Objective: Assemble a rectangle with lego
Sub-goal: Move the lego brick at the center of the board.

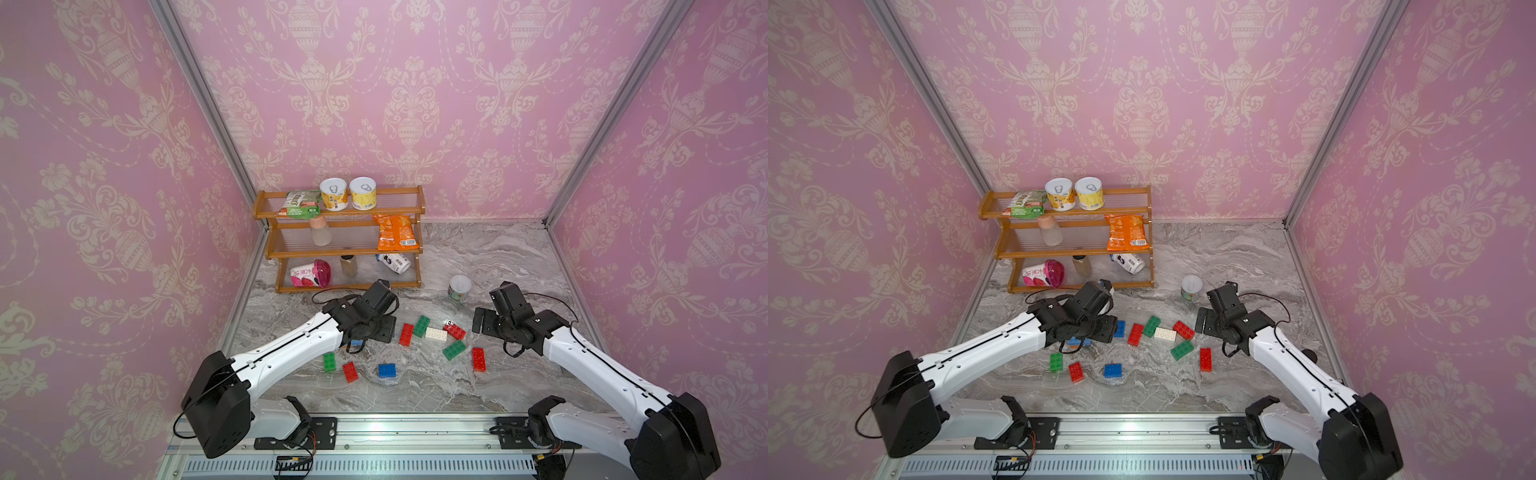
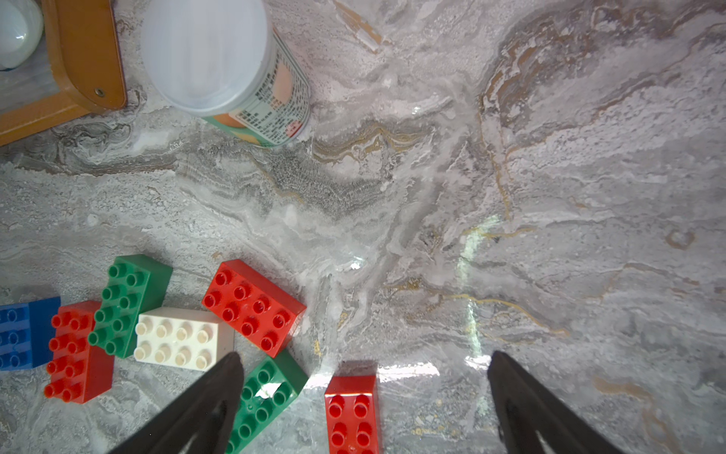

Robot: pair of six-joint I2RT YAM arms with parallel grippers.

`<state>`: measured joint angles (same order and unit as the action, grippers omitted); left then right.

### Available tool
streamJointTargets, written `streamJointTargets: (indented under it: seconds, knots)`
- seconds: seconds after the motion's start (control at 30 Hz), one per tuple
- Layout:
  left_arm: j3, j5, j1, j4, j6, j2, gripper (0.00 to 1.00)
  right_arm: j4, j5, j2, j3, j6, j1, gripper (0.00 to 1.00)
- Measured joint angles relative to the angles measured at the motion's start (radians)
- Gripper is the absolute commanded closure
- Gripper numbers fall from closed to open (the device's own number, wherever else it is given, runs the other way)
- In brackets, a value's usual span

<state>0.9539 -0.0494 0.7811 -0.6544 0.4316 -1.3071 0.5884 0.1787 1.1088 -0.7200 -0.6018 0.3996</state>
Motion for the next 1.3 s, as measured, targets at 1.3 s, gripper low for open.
streamJointTargets:
  seconds: [1.3]
  knots:
    - [-0.017,-0.038,0.258,-0.125,-0.187,-0.327,0.6,0.011,0.003,-0.006,0.01,-0.003,0.0,0.0]
